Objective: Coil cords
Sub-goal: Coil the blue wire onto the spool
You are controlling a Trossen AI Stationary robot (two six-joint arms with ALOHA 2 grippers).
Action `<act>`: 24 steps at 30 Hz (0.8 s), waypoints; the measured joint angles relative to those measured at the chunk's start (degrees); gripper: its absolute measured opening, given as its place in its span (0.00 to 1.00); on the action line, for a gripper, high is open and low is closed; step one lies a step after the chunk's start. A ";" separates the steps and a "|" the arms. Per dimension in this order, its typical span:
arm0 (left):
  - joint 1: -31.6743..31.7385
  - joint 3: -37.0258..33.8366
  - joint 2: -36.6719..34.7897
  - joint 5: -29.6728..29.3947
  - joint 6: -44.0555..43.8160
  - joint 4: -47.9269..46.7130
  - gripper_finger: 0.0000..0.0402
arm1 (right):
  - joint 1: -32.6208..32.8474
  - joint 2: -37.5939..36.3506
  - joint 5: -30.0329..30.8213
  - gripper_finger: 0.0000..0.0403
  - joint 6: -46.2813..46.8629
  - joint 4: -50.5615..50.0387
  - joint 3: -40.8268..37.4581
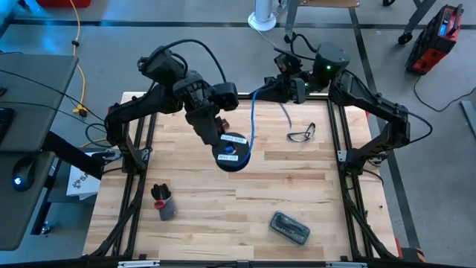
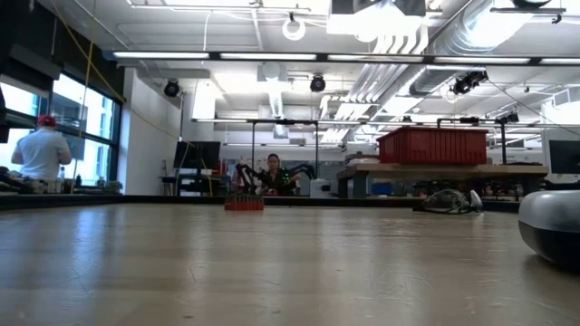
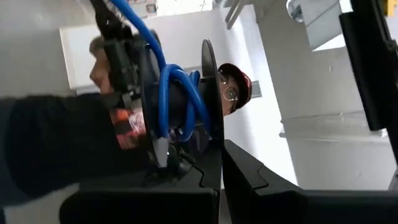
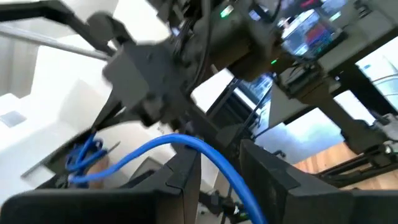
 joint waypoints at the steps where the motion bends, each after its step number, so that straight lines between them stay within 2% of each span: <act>1: -0.23 0.02 -0.03 0.08 -0.72 -0.67 0.00 | 0.02 0.00 0.99 0.26 0.35 0.00 0.00; 5: -1.00 0.02 0.20 0.25 -2.34 -3.84 0.00 | -0.02 0.00 5.54 0.26 1.27 -0.02 0.00; 11: -1.49 0.02 2.15 0.70 -3.81 -3.17 0.00 | -0.02 0.00 11.45 0.26 1.27 -0.10 0.00; 14: -1.44 -0.01 3.11 0.55 -3.89 0.10 0.00 | -0.59 0.00 13.67 0.26 0.76 -1.79 0.00; 20: -1.43 -0.01 3.83 -3.67 -4.11 8.00 0.00 | -3.56 0.63 22.41 0.26 -2.06 -12.78 -0.02; 24: -1.42 -0.01 3.88 -6.12 -0.45 8.71 0.00 | -5.76 2.72 21.97 0.26 -1.42 -13.04 0.00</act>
